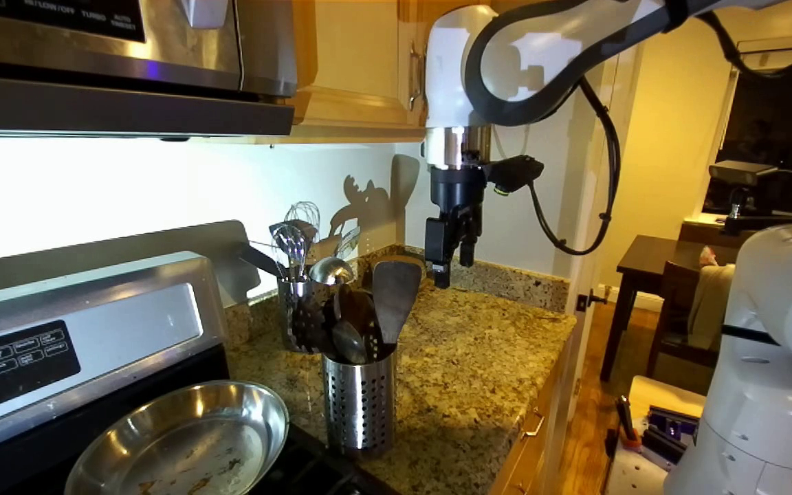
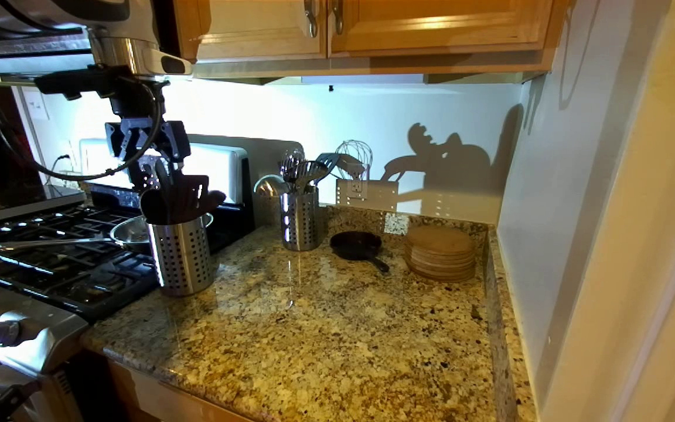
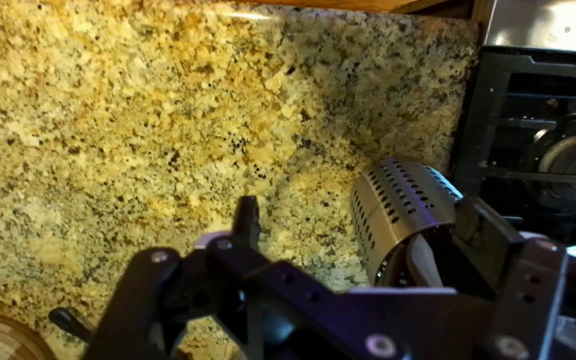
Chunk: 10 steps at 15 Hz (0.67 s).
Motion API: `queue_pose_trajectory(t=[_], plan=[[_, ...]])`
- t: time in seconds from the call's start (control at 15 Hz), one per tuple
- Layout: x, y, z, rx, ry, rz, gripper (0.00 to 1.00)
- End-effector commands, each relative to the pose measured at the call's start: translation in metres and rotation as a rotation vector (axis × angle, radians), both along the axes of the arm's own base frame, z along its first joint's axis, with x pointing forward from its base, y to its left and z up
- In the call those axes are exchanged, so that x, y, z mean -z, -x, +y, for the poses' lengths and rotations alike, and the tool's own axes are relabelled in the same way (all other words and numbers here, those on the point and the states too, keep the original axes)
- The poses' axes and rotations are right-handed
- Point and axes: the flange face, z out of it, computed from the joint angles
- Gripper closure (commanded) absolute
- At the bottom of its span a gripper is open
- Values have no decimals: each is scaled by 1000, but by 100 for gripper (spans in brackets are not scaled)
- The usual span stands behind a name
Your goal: Place the black spoon on the counter
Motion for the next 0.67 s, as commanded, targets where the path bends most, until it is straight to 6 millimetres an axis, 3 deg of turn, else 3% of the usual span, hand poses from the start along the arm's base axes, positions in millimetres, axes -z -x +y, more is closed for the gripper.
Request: queue_pose_trajectory(t=[0.0,0.6], plan=[[-18,-3,10,-115,8,-98,0],[-26,-20,34,-310,-44,-184,0]])
